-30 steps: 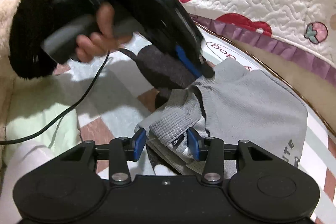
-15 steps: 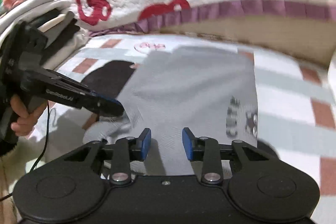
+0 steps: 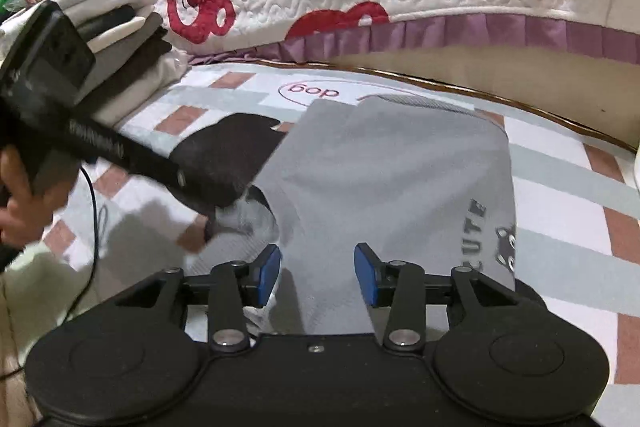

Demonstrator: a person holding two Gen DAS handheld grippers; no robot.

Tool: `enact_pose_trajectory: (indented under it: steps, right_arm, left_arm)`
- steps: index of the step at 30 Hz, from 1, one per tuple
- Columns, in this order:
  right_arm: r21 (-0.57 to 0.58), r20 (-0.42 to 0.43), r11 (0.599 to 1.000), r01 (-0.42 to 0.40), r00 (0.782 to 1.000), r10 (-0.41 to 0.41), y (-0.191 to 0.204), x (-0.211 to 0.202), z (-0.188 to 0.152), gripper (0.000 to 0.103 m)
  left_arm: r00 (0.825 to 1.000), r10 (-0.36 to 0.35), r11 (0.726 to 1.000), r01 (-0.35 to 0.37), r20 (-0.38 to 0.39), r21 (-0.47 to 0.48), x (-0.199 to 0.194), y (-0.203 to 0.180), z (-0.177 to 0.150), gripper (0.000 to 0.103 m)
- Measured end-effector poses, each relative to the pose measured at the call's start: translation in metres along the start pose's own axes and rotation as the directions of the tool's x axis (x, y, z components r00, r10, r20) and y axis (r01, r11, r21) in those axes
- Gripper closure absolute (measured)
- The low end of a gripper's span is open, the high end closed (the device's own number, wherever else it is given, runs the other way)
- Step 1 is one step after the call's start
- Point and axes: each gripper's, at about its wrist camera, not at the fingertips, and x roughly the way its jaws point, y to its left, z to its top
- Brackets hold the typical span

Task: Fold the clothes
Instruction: 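Open both grippers and press the folded grey shirt flat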

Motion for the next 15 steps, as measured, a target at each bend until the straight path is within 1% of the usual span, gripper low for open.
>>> enact_pose_trajectory:
  steps: [1,2,3,4,5,6,7,9,14,15]
  right_arm:
    - [-0.003,-0.004,1.000,-0.003,1.000,0.003,0.002,0.001,0.001,0.056]
    - [-0.004,-0.017,1.000,-0.009,1.000,0.009,0.003,0.005,0.000,0.056]
    - [0.007,-0.035,1.000,-0.020,0.999,0.020,0.003,0.009,-0.002,0.056]
    - [0.025,-0.063,0.999,-0.042,0.997,0.044,0.004,0.016,-0.007,0.056]
    - [0.028,-0.088,0.998,-0.057,0.994,0.060,0.007,0.022,-0.011,0.054]
    - [0.010,-0.087,0.999,-0.046,0.995,0.047,0.012,0.023,-0.014,0.054]
    - [-0.009,-0.086,0.999,-0.034,0.996,0.033,0.017,0.025,-0.018,0.054]
    - [-0.026,-0.085,0.999,-0.027,0.996,0.024,0.022,0.024,-0.020,0.054]
    - [-0.042,-0.084,0.998,-0.046,0.996,0.043,0.020,0.021,-0.020,0.054]
    - [-0.046,-0.080,0.998,-0.045,0.996,0.041,0.020,0.021,-0.021,0.054]
  left_arm:
    - [1.000,-0.016,0.999,0.015,-0.022,-0.032,0.004,0.001,-0.003,0.085]
    - [0.999,-0.033,0.998,0.030,-0.044,-0.064,0.008,0.002,-0.006,0.084]
    - [0.997,-0.050,0.994,0.043,-0.065,-0.096,0.012,0.003,-0.009,0.082]
    - [0.994,-0.068,0.990,0.056,-0.085,-0.129,0.016,0.005,-0.012,0.078]
    - [0.995,-0.030,0.994,0.020,-0.092,-0.110,0.020,0.002,-0.014,0.075]
    - [0.995,0.020,0.996,-0.028,-0.094,-0.080,0.024,-0.002,-0.016,0.074]
    - [0.995,0.049,0.996,-0.055,-0.092,-0.065,0.027,-0.005,-0.018,0.074]
    - [0.996,0.052,0.994,-0.058,-0.073,-0.089,0.029,-0.005,-0.020,0.074]
    - [0.997,0.071,0.989,-0.068,0.022,-0.131,0.036,0.000,-0.021,0.073]
    - [0.996,0.074,0.988,-0.067,0.046,-0.136,0.037,0.001,-0.021,0.081]
